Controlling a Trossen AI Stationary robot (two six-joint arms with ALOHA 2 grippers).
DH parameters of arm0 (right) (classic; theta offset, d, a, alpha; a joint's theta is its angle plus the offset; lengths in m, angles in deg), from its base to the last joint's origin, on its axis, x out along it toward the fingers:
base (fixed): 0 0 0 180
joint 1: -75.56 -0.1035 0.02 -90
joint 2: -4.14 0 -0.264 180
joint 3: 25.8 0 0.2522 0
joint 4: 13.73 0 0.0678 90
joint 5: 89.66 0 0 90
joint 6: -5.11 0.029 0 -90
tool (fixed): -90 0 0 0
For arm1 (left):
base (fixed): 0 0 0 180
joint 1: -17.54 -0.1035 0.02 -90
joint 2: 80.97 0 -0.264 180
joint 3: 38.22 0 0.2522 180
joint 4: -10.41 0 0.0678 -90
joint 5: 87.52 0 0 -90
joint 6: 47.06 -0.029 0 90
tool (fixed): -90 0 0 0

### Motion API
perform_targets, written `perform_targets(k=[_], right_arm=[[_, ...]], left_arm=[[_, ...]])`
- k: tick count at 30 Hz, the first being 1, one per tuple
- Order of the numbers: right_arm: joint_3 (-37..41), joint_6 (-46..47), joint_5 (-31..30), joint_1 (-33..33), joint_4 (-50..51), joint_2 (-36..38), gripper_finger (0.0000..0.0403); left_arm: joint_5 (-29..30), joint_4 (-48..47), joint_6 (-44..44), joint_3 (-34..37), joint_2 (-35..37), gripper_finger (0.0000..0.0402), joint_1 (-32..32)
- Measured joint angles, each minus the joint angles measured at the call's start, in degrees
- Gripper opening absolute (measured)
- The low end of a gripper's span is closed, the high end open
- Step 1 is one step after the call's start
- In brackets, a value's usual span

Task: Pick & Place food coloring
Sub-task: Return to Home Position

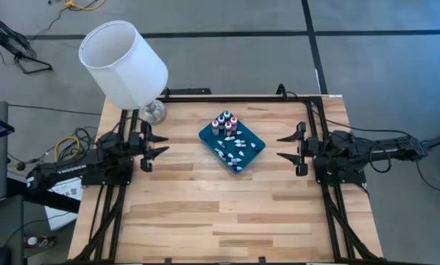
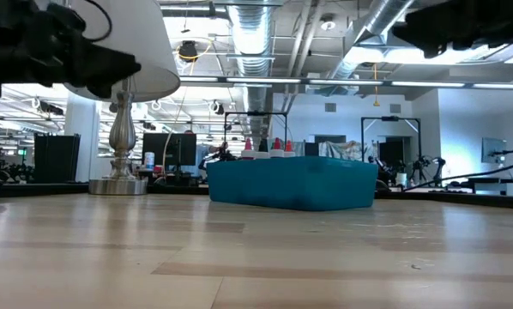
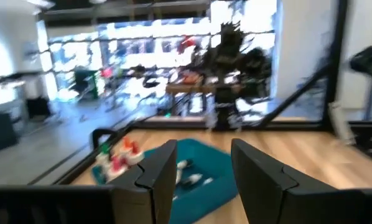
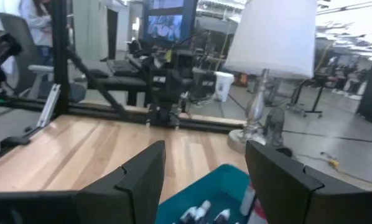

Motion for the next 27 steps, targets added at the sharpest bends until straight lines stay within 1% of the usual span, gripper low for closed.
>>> perform_targets(k=[3, 8, 11, 14, 18, 20, 24, 27], right_arm=[[2.0, 0.4, -0.1, -0.8, -0.1, 0.3, 0.0214], [4.5, 2.7, -0.4, -0.7, -1.3, 2.8, 0.0214], [7.1, 3.4, -0.4, -1.3, -3.4, 4.1, 0.0214], [8.0, 3.9, -0.8, -1.4, -3.7, 5.9, 0.0214], [9.7, 4.6, -0.9, -2.5, -3.9, 8.3, 0.0214], [11.1, 4.5, -1.6, -3.2, -3.5, 9.8, 0.0214], [12.6, 3.4, -1.6, -2.8, -3.6, 14.4, 0.0214], [12.8, 2.5, -1.2, -1.5, -1.1, 19.0, 0.0214]], left_arm=[[-2.0, -3.2, 0.2, 0.1, 4.0, 0.0145, 0.8], [-0.6, -10.0, 0.2, 0.1, 10.0, 0.0145, 2.7], [-0.3, -10.3, 0.3, 0.2, 9.9, 0.0145, 4.6], [2.2, -10.2, 0.3, 0.2, 9.8, 0.0145, 6.6], [2.6, -10.3, 0.0, 0.2, 9.8, 0.0145, 9.4], [3.9, -10.2, -0.2, 0.2, 9.8, 0.0145, 10.9], [6.1, -9.5, -2.1, 0.2, 9.8, 0.0145, 13.2], [6.6, -8.8, -3.2, 0.3, 9.8, 0.0145, 13.7]])
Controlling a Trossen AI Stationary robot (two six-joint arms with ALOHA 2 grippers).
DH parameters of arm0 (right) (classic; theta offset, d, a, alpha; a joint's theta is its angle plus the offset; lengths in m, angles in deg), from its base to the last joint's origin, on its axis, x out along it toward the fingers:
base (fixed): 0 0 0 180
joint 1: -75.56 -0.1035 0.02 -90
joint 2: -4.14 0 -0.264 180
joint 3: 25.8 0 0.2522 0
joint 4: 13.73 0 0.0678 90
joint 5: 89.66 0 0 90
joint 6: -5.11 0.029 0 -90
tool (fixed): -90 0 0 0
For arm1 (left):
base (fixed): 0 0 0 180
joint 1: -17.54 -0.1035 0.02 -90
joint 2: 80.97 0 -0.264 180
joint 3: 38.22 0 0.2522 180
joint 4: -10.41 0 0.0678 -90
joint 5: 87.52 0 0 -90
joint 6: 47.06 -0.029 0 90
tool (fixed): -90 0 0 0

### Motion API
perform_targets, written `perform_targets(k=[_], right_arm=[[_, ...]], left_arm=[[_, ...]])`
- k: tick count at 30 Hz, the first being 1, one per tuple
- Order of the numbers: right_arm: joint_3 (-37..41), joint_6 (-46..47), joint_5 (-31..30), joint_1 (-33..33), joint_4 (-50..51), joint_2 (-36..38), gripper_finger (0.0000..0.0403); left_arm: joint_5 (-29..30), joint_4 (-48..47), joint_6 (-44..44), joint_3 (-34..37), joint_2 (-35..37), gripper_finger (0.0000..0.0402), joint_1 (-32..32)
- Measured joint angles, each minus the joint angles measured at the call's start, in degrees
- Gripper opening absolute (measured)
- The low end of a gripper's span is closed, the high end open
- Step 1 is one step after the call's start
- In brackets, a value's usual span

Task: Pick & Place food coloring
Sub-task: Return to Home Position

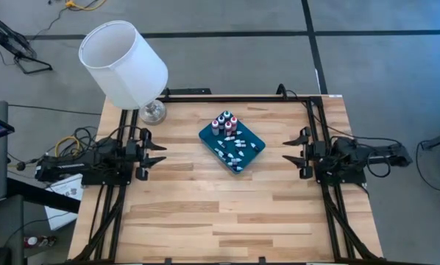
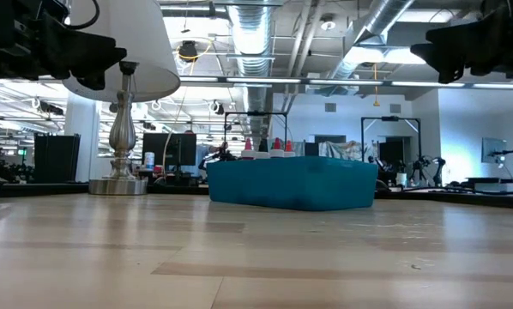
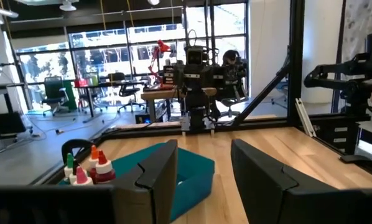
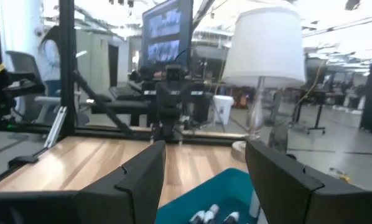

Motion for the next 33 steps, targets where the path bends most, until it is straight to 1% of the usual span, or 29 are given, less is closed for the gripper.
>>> perform_targets(k=[2, 5, 8, 9, 13, 15, 17, 26, 33], right_arm=[[0.0, 0.0, 1.6, 1.4, 2.6, 2.2, 0.0214], [0.1, 0.8, 5.4, 4.2, 5.2, 2.1, 0.0214], [2.3, 2.4, 5.7, 6.8, 3.7, 2.2, 0.0214], [3.0, 2.8, 5.8, 7.4, 4.8, 2.1, 0.0214], [3.0, 4.0, 7.1, 9.1, 4.7, 2.1, 0.0214], [3.0, 3.3, 9.3, 9.0, 4.0, 2.1, 0.0214], [3.0, 2.4, 10.1, 8.6, 3.7, 2.1, 0.0214], [3.0, 0.4, 10.1, 6.4, 4.0, 2.1, 0.0214], [3.0, 0.4, 10.0, 6.4, 4.1, 2.1, 0.0214]], left_arm=[[0.1, -0.1, -0.5, 0.0, 0.0, 0.0145, 0.0], [0.8, -0.2, -1.1, 0.0, 0.0, 0.0145, 0.0], [1.7, -1.4, -1.3, 0.0, 0.0, 0.0145, 0.0], [1.6, -2.0, -1.3, 0.0, 0.0, 0.0145, 0.0], [1.3, -3.8, -1.3, 0.0, 0.0, 0.0145, 0.1], [1.2, -4.4, -1.4, 0.1, 0.0, 0.0145, 0.1], [1.4, -5.7, -1.8, 0.1, 0.0, 0.0145, 0.1], [1.5, -5.7, -4.0, 0.1, 0.0, 0.0145, 1.0], [1.9, -5.7, -0.3, 0.1, 0.0, 0.0145, 1.2]])
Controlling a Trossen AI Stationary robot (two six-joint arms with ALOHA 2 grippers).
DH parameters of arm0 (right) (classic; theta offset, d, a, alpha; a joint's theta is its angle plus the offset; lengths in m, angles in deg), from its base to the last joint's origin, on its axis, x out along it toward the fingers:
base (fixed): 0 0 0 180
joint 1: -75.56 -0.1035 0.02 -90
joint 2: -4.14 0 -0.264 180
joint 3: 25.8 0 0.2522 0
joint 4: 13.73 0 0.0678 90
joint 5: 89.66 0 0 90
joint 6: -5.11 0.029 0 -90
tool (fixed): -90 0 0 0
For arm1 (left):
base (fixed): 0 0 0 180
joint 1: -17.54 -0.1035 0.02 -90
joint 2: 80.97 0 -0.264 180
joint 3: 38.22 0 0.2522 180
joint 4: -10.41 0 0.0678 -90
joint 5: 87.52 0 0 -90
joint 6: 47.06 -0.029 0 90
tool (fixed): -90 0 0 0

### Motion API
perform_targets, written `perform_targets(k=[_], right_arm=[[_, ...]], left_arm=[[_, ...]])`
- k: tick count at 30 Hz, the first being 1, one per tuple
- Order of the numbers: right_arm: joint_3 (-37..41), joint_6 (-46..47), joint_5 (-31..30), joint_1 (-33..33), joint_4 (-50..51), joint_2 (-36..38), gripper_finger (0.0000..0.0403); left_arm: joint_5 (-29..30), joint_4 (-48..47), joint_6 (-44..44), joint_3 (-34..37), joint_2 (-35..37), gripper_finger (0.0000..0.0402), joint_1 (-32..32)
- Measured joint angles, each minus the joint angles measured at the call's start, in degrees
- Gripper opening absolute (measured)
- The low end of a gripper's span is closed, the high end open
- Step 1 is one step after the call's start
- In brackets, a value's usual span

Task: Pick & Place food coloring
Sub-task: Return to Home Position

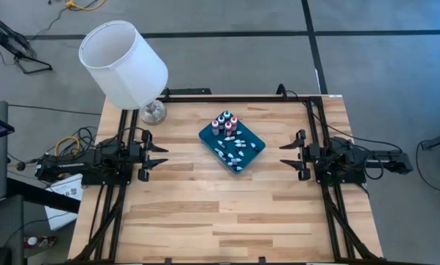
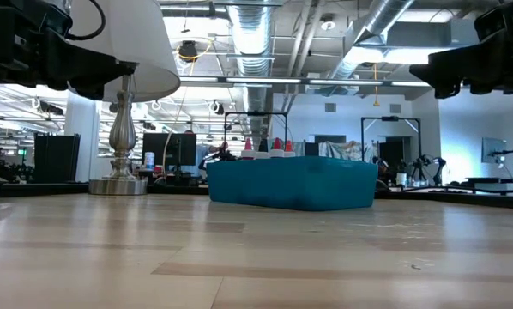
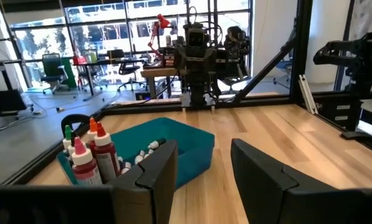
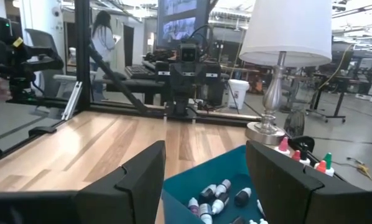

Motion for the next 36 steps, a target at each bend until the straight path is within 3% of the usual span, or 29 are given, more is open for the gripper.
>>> perform_targets(k=[36], right_arm=[[0.1, 0.0, 0.0, 0.0, 0.0, 0.0, 0.0214]], left_arm=[[0.0, 0.0, -2.3, 0.0, 0.0, 0.0145, 0.0]])
